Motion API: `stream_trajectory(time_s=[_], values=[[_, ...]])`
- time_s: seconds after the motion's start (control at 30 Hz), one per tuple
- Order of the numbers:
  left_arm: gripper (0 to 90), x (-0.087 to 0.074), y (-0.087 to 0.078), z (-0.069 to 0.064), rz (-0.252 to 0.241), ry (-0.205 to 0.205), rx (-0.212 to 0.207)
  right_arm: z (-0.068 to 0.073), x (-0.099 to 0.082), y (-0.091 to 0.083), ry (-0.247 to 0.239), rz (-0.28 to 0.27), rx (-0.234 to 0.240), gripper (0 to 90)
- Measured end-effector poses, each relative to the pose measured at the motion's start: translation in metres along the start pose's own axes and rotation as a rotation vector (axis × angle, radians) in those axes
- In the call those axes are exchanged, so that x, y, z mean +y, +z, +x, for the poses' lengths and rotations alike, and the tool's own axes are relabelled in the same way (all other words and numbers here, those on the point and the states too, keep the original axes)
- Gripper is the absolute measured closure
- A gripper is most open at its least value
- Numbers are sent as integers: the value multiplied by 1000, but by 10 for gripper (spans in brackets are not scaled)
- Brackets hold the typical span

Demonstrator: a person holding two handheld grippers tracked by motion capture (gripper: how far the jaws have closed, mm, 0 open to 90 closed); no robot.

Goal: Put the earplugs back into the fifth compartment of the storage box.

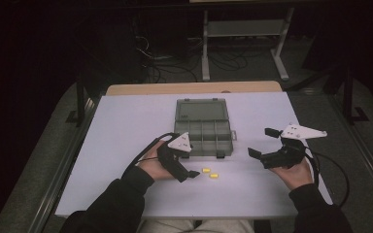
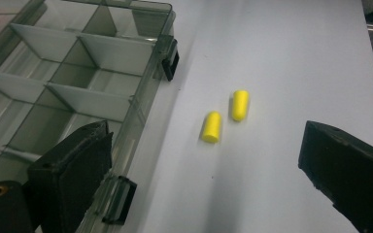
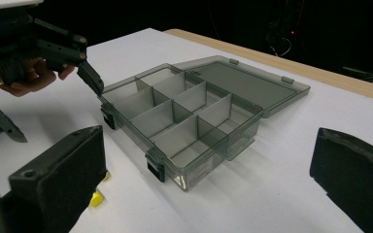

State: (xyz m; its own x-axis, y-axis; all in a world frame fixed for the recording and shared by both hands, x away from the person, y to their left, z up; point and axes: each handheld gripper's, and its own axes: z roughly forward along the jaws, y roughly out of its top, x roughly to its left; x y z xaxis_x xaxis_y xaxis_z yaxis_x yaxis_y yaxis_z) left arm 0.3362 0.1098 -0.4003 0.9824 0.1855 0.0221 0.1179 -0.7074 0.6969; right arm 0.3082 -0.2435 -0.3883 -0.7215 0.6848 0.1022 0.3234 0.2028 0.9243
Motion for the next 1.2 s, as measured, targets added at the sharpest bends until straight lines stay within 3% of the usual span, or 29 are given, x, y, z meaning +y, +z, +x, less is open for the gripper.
stream_trajectory(time_s=[0.13,0.5,0.67,1.2], values=[[136,1,5,-2,10,21,-11,0,0,0,0,1,1,0],[198,2,23,-1,59,12,-80,1,0,1,0,5,5,0],[261,3,30,0,86,35,-105,0,0,2,-3,6,6,0],[463,8,47,4,119,53,-105,1,0,2,-3,8,10,0]])
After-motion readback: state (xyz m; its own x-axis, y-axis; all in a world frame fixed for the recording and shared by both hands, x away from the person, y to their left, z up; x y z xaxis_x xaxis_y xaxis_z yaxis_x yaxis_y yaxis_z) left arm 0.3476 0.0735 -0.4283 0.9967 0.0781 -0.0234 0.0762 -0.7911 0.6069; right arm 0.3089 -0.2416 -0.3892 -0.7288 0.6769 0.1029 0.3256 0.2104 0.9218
